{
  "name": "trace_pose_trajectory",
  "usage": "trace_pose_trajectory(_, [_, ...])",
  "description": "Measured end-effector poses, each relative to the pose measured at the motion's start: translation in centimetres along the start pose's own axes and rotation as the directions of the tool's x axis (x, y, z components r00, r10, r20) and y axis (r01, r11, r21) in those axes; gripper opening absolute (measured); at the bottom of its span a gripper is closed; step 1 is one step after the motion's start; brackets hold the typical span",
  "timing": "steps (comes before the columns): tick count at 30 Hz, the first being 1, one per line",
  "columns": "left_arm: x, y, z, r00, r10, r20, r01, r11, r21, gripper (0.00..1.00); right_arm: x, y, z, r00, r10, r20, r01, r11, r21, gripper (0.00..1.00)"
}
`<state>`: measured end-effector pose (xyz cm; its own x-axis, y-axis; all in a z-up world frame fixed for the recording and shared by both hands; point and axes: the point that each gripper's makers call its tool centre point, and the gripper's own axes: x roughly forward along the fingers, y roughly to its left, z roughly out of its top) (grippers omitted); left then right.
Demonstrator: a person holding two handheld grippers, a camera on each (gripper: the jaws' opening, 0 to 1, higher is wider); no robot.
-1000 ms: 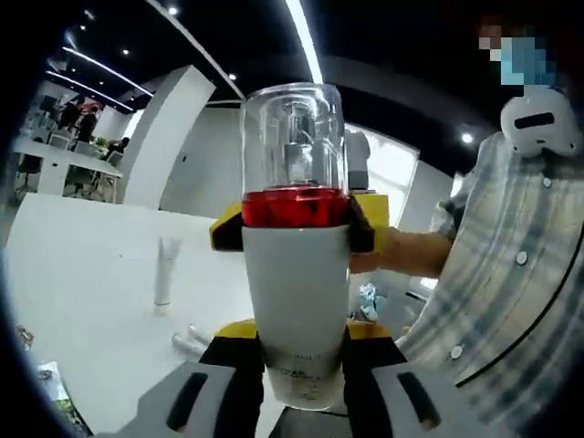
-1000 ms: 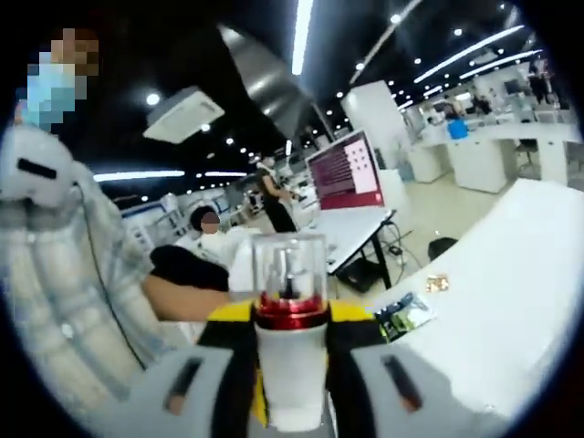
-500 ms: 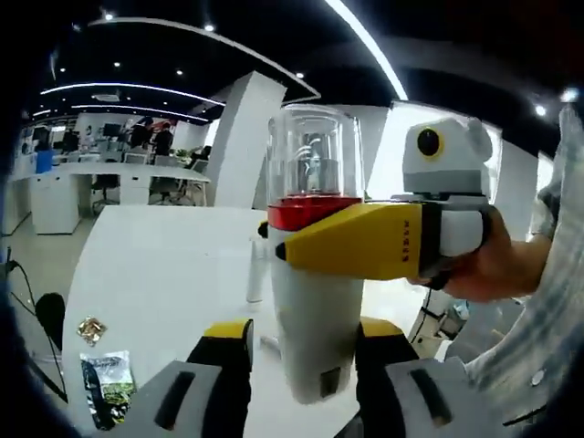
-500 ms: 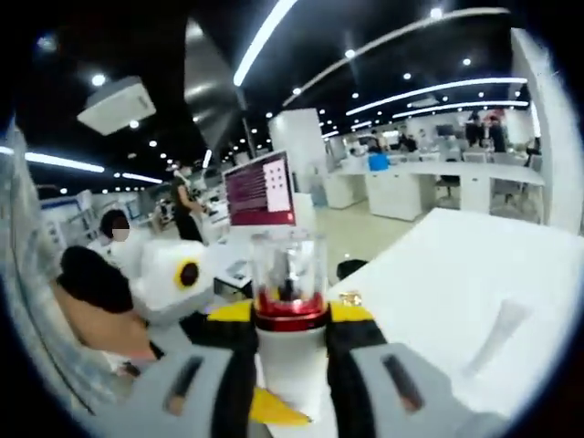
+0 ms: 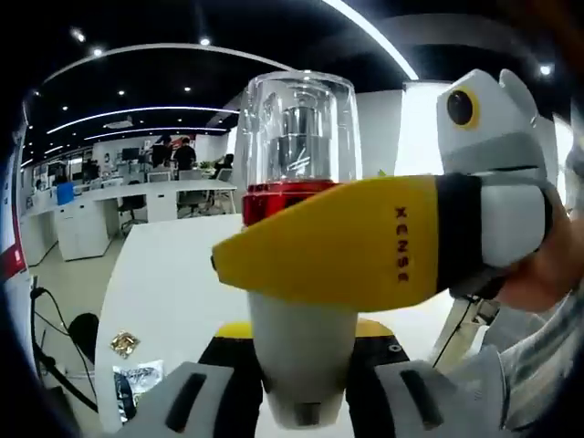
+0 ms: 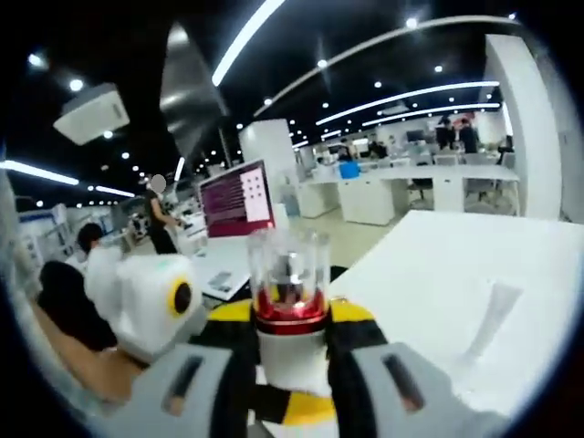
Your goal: Arrange the skincare products in the storage area until every visible bottle or jar stands upright without overlapping.
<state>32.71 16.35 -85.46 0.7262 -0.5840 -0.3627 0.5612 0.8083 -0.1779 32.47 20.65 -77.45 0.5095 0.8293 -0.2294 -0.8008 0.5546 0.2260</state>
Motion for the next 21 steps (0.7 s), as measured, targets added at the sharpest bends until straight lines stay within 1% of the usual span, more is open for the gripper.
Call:
trace_pose_trajectory(2, [-0.2,-0.1,0.0,1.0,-0.011,0.004,0.011,1.0,-0.013,0.33,0.0,0.0,0.0,1.0,0.01,-0.003,-0.01,1.0,0.019,0.27])
trace_pose_trajectory(3, [-0.4,-0.1,0.1,1.0,-0.025,0.01,0.025,1.0,-0.005,0.32,-0.1,-0.1,0.0,1.0,0.015,-0.008,-0.015,1.0,0.026,0.27])
trace_pose_trajectory(5, [-0.5,-0.3,0.2,0.998,-0.056,0.018,0.056,0.998,-0.018,0.32,-0.1,0.1,0.1,0.999,0.036,-0.006,-0.036,0.999,0.027,0.27])
trace_pose_trajectory(6, [-0.5,-0.3,0.3,0.998,-0.062,0.022,0.062,0.998,-0.014,0.32,-0.2,0.1,0.2,0.999,0.044,-0.014,-0.044,0.999,0.031,0.27])
trace_pose_trajectory(9, [-0.8,-0.3,0.5,0.996,-0.088,0.031,0.088,0.996,-0.02,0.32,-0.3,0.7,0.3,0.994,0.097,-0.039,-0.097,0.995,0.009,0.27])
trace_pose_trajectory(10, [-0.9,-0.4,0.6,0.993,-0.109,0.035,0.11,0.994,-0.021,0.32,-0.3,0.9,0.4,0.993,0.114,-0.04,-0.114,0.993,-0.001,0.28])
trace_pose_trajectory(11, [-1.2,-0.9,1.1,0.986,-0.155,0.068,0.159,0.986,-0.048,0.32,-0.4,1.2,0.7,0.99,0.14,-0.033,-0.14,0.99,-0.019,0.28])
trace_pose_trajectory(12, [-1.3,-1.2,1.2,0.979,-0.193,0.073,0.198,0.978,-0.065,0.32,-0.6,1.5,0.8,0.986,0.164,-0.034,-0.165,0.986,-0.021,0.28])
trace_pose_trajectory(13, [-1.6,-1.3,1.5,0.974,-0.21,0.088,0.216,0.975,-0.06,0.32,-0.6,1.6,0.9,0.984,0.177,-0.03,-0.178,0.984,-0.023,0.29])
trace_pose_trajectory(14, [-1.9,-1.5,1.9,0.964,-0.244,0.109,0.251,0.967,-0.051,0.32,-0.8,2.1,1.3,0.976,0.219,-0.02,-0.219,0.975,-0.039,0.29])
trace_pose_trajectory(15, [-2.3,-1.5,2.0,0.962,-0.249,0.107,0.254,0.967,-0.028,0.32,-1.0,2.3,1.4,0.97,0.241,-0.019,-0.242,0.969,-0.042,0.3])
trace_pose_trajectory(16, [-2.7,-2.1,2.4,0.948,-0.296,0.116,0.298,0.955,-0.001,0.32,-1.3,2.8,1.7,0.961,0.277,-0.013,-0.277,0.96,-0.046,0.3])
trace_pose_trajectory(18, [-3.4,-3.2,2.7,0.918,-0.378,0.123,0.379,0.925,0.014,0.32,-1.7,3.5,2.0,0.94,0.341,-0.018,-0.342,0.937,-0.066,0.32])
trace_pose_trajectory(19, [-3.6,-3.4,2.9,0.913,-0.388,0.13,0.388,0.921,0.027,0.32,-1.9,3.8,2.1,0.931,0.365,-0.026,-0.366,0.928,-0.072,0.32])
trace_pose_trajectory(20, [-3.9,-3.9,2.9,0.894,-0.431,0.125,0.43,0.902,0.031,0.32,-2.2,4.2,2.1,0.915,0.4,-0.045,-0.403,0.912,-0.081,0.33])
trace_pose_trajectory(21, [-4.4,-4.6,2.8,0.87,-0.478,0.116,0.478,0.878,0.032,0.32,-2.4,4.5,2.1,0.902,0.428,-0.056,-0.431,0.899,-0.078,0.33])
